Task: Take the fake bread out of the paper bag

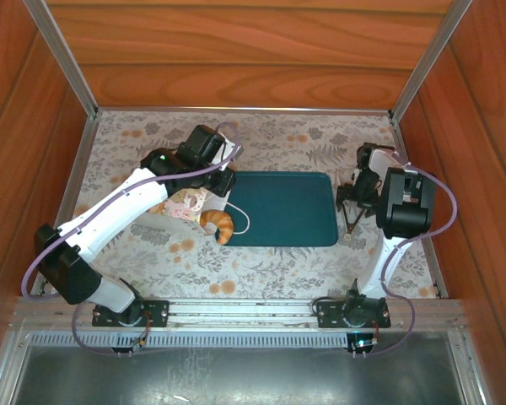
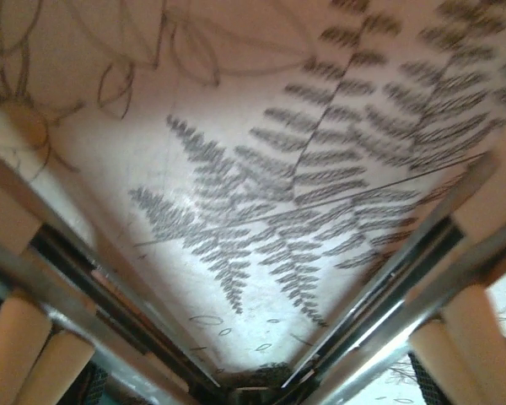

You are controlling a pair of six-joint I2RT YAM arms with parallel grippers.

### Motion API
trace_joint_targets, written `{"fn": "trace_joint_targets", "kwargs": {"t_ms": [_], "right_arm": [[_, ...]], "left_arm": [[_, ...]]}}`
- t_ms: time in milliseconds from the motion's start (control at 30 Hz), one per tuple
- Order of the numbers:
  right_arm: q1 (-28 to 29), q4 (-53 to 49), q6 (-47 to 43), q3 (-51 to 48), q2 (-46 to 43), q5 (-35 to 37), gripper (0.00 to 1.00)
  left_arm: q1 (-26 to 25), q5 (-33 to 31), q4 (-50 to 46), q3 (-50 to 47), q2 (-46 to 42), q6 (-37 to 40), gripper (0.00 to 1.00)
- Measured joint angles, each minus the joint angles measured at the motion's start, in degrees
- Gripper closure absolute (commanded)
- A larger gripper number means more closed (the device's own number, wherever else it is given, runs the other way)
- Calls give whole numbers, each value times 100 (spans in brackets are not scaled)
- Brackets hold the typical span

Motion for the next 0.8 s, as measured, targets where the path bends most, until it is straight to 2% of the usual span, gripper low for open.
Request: {"fn": "trace_joint_targets", "kwargs": {"t_ms": [233, 500, 800], "right_arm": [[-33, 83, 162, -199, -118, -157, 2], [-31, 225, 446, -719, -446, -380, 0], [-31, -26, 348, -367, -160, -348, 9]], "left_arm": [[0, -17, -9, 0, 2, -4, 90], [0, -22, -9, 7, 0, -2, 90], [0, -35, -55, 70, 0, -7, 90]]}}
